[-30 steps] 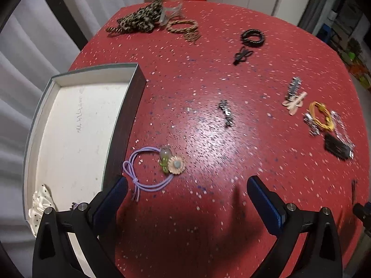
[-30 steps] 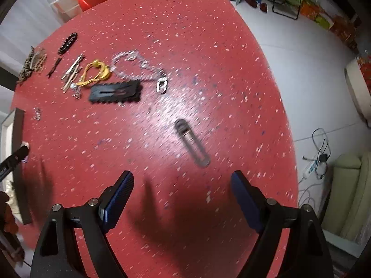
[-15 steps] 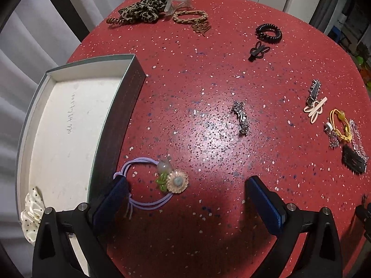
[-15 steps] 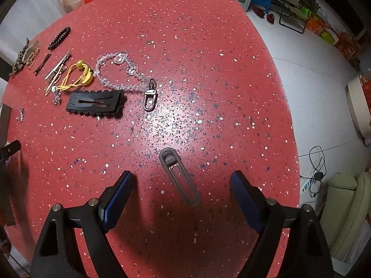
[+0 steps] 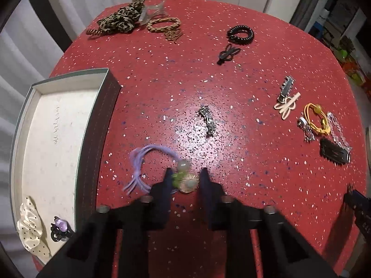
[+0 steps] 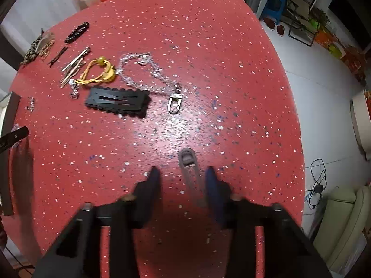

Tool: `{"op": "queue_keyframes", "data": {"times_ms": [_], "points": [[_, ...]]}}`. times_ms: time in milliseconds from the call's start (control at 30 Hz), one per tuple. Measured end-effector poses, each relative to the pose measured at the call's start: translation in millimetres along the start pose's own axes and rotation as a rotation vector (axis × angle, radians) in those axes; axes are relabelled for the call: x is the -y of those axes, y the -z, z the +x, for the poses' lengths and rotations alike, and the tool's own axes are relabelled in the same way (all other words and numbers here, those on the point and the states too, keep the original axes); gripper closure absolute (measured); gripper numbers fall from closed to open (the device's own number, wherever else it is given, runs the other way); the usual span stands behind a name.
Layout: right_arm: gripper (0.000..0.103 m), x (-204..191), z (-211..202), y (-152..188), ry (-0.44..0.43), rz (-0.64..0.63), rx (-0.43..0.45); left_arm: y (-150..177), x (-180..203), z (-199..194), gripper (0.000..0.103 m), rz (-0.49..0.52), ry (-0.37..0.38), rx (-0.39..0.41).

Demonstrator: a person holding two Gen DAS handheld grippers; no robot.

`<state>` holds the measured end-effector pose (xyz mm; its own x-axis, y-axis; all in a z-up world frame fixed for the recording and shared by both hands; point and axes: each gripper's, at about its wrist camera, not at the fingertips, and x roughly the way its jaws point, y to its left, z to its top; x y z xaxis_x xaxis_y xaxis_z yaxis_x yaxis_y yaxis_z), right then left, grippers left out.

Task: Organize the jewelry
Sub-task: 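Grasp the lavender beaded hair tie with the left tool while the right tool grasps the grey snap clip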

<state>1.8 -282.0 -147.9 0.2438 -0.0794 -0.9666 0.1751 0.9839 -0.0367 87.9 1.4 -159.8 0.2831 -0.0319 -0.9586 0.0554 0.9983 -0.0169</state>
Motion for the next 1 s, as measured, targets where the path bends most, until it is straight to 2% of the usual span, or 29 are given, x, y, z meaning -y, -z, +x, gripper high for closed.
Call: {"op": "queue_keyframes", "data": {"times_ms": [33, 67, 500, 1000], "points": [[0.078, -1, 0, 0, -0.010, 0.001, -0.001, 0, 0, -1, 0.088, 0.005, 0.010, -0.004], [0.086, -2, -1, 1, -0.010, 0.000, -0.002, 1, -1, -1, 0.088, 0.009, 0.016, -0.007], [0.087, -14, -22, 14, -0.046, 0.041, -0.022, 8, -20, -37, 0.088, 0.011, 0.141, -0.010], [0.087, -36, -55, 29, -0.120, 0.089, -0.046, 31, -18, -92, 0.088, 0.090, 0.204, 0.006]]}}
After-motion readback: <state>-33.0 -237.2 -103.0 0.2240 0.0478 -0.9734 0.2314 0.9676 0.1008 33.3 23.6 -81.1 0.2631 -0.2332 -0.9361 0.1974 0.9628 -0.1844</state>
